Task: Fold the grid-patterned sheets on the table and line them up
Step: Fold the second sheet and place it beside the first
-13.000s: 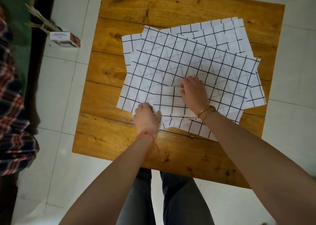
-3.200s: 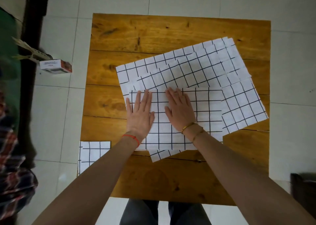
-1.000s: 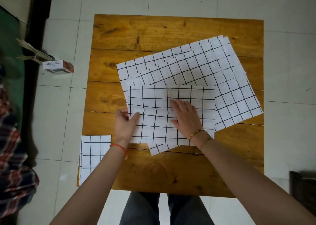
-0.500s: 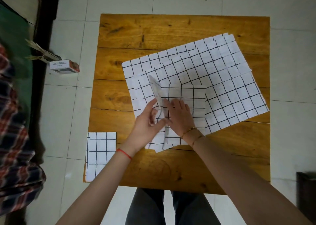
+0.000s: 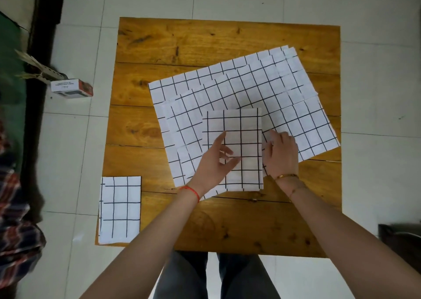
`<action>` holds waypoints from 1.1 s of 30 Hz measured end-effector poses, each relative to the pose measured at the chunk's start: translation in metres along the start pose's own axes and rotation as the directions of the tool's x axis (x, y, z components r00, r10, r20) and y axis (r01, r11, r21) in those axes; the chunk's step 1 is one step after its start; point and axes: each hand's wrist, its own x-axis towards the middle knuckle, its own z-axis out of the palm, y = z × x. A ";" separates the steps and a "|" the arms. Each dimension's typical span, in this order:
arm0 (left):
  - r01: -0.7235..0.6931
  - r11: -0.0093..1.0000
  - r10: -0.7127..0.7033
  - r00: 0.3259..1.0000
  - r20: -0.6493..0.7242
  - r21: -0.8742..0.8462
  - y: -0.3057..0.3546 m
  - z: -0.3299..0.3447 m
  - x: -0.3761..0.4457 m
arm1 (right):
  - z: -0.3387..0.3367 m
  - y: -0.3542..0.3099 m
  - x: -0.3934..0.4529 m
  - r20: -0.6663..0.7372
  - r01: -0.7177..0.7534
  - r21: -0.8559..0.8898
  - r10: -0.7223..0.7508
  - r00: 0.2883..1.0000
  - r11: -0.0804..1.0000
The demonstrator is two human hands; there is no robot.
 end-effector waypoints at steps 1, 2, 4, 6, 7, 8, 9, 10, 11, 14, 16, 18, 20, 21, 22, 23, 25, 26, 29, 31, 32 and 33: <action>-0.013 0.998 0.015 0.999 -0.034 0.065 -0.006 -0.003 0.001 | 0.000 0.001 0.001 -0.007 -0.008 0.005 0.008 1.000 1.000; -0.035 0.989 0.046 0.996 -0.072 0.145 -0.011 -0.008 0.001 | -0.001 0.000 0.002 -0.021 -0.015 0.006 0.015 1.000 1.000; -0.073 0.939 0.127 0.981 -0.143 0.335 -0.023 -0.019 0.005 | -0.001 -0.008 0.005 -0.054 -0.010 0.006 0.011 0.998 1.000; -0.076 0.854 0.194 0.965 -0.179 0.514 -0.029 -0.030 0.011 | -0.001 -0.021 0.009 -0.063 0.062 0.010 -0.061 0.996 0.998; -0.069 0.806 0.213 0.961 -0.179 0.588 -0.030 -0.036 0.015 | -0.001 -0.028 0.012 -0.052 0.116 0.005 -0.116 0.992 0.993; -0.058 0.763 0.216 0.962 -0.170 0.644 -0.029 -0.040 0.019 | 0.001 -0.036 0.015 -0.024 0.172 0.001 -0.172 0.985 0.985; -0.042 0.725 0.202 0.967 -0.154 0.688 -0.028 -0.043 0.023 | 0.003 -0.045 0.019 0.013 0.227 -0.003 -0.227 0.974 0.974; -0.024 0.686 0.177 0.975 -0.135 0.727 -0.026 -0.045 0.027 | 0.005 -0.054 0.023 0.054 0.279 -0.009 -0.278 0.959 0.960; -0.009 0.645 0.152 0.981 -0.118 0.764 -0.024 -0.047 0.032 | 0.008 -0.063 0.027 0.096 0.325 -0.021 -0.322 0.942 0.945; 0.015 0.532 0.089 0.993 -0.074 0.846 -0.018 -0.048 0.045 | 0.014 -0.089 0.040 0.222 0.408 -0.078 -0.383 0.897 0.910; 0.018 0.480 0.054 0.997 -0.050 0.877 -0.017 -0.046 0.052 | 0.018 -0.101 0.048 0.286 0.419 -0.100 -0.377 0.881 0.903; 0.011 0.438 0.024 0.999 -0.024 0.899 -0.017 -0.045 0.057 | 0.020 -0.107 0.052 0.325 0.431 -0.114 -0.376 0.868 0.895; 0.001 0.399 -0.006 1.000 0.001 0.917 -0.019 -0.045 0.061 | 0.023 -0.108 0.053 0.353 0.457 -0.132 -0.389 0.851 0.880; -0.002 0.378 -0.019 1.000 0.010 0.926 -0.020 -0.045 0.062 | 0.024 -0.106 0.053 0.363 0.467 -0.137 -0.394 0.844 0.873; -0.004 0.356 -0.030 0.999 0.016 0.934 -0.022 -0.045 0.062 | 0.025 -0.103 0.052 0.365 0.476 -0.143 -0.401 0.840 0.868; -0.006 0.337 -0.036 0.999 0.019 0.942 -0.023 -0.045 0.063 | 0.025 -0.099 0.051 0.358 0.483 -0.150 -0.408 0.840 0.863; -0.010 0.312 -0.044 0.999 0.025 0.950 -0.025 -0.044 0.063 | 0.023 -0.086 0.049 0.331 0.479 -0.170 -0.407 0.851 0.861; -0.011 0.308 -0.050 0.998 0.028 0.951 -0.026 -0.045 0.063 | 0.022 -0.077 0.048 0.321 0.464 -0.186 -0.393 0.862 0.866; -0.014 0.316 -0.057 0.998 0.034 0.949 -0.027 -0.046 0.063 | 0.016 -0.042 0.044 0.276 0.351 -0.220 -0.287 0.917 0.910; -0.020 0.321 -0.053 0.998 0.040 0.947 -0.028 -0.046 0.063 | 0.012 -0.023 0.042 0.244 0.260 -0.216 -0.206 0.948 0.941; -0.022 0.321 -0.050 0.998 0.040 0.947 -0.029 -0.046 0.063 | 0.009 -0.017 0.042 0.233 0.236 -0.208 -0.187 0.954 0.949; -0.021 0.316 -0.048 0.998 0.038 0.948 -0.029 -0.046 0.063 | 0.007 -0.016 0.043 0.225 0.229 -0.199 -0.183 0.957 0.953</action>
